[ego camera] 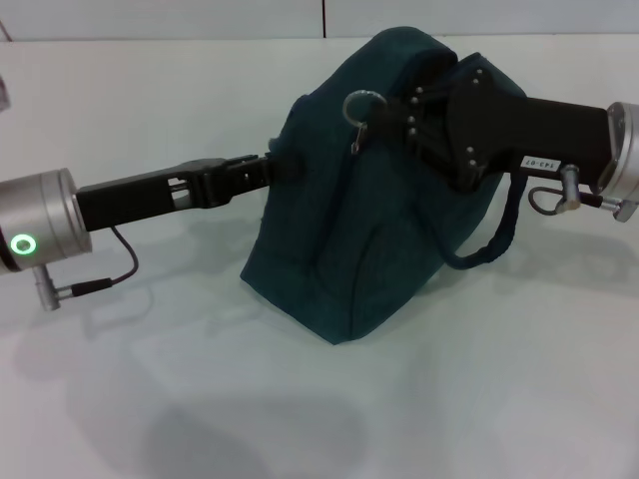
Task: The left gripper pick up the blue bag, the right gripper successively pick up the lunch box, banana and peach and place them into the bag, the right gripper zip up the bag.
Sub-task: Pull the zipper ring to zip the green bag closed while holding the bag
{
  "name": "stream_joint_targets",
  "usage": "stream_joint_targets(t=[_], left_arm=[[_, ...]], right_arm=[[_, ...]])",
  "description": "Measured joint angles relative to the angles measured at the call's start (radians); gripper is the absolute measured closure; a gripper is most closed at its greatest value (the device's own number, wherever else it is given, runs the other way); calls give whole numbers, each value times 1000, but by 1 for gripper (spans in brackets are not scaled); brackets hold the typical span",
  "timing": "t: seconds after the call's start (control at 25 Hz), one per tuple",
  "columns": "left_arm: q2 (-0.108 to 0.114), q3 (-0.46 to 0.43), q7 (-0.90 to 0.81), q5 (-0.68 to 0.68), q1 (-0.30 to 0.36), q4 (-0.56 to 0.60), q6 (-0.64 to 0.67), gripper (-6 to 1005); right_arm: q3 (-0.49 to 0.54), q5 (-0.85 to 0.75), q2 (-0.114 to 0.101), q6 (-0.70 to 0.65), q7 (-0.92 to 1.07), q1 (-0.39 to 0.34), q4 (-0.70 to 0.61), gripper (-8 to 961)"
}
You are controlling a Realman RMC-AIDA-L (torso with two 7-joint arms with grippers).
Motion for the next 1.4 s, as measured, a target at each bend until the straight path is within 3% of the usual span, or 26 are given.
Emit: stream_joint_targets(t=[0.16,0.28,0.84,1.4], left_arm=[[-10,3,1,10,-6,0,1,670],[-14,4,1,12,-7,0,2,889],[-17,32,4,16,-13,0,4,942],[-20,32,6,9,-23,-19,4,943]], right_arm=[[-2,50,0,-1,1,0,42,939],[-3,88,0,-3,4,0,75,939],[-1,140,-1,-6,115,-20,113,938],[-3,218,-1,88,431,-23,210,938]])
